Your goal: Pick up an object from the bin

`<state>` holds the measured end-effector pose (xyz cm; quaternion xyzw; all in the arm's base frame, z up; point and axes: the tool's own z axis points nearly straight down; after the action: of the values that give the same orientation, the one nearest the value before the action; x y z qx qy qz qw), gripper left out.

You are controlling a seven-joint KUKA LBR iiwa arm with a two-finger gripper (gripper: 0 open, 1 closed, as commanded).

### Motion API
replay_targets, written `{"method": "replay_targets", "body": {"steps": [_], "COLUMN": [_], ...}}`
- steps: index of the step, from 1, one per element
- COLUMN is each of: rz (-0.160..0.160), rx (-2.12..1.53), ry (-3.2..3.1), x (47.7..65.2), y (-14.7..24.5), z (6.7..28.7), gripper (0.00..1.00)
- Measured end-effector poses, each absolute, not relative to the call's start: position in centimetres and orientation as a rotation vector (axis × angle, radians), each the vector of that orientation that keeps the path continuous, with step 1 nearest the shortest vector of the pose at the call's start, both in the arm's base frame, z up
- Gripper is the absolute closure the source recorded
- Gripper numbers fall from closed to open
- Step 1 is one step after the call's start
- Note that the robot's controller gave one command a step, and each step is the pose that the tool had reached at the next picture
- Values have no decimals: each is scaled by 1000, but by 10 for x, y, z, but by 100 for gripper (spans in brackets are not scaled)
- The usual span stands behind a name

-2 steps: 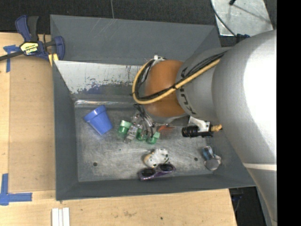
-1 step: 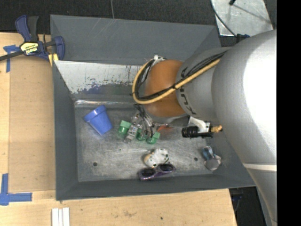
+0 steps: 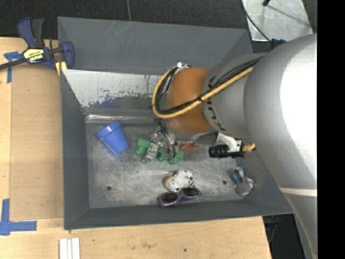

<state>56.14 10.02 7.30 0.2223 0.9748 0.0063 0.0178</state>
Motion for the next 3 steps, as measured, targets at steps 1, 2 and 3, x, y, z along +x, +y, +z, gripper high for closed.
{"method": "replay_targets", "body": {"steps": [1, 2, 3], "rz": [7, 3, -1], "rx": [686, 687, 688], "ry": [3051, 3061, 3066], "x": [556, 554, 553], "y": [100, 100, 100], "z": [87, 102, 116], "gripper": [100, 100, 100]}}
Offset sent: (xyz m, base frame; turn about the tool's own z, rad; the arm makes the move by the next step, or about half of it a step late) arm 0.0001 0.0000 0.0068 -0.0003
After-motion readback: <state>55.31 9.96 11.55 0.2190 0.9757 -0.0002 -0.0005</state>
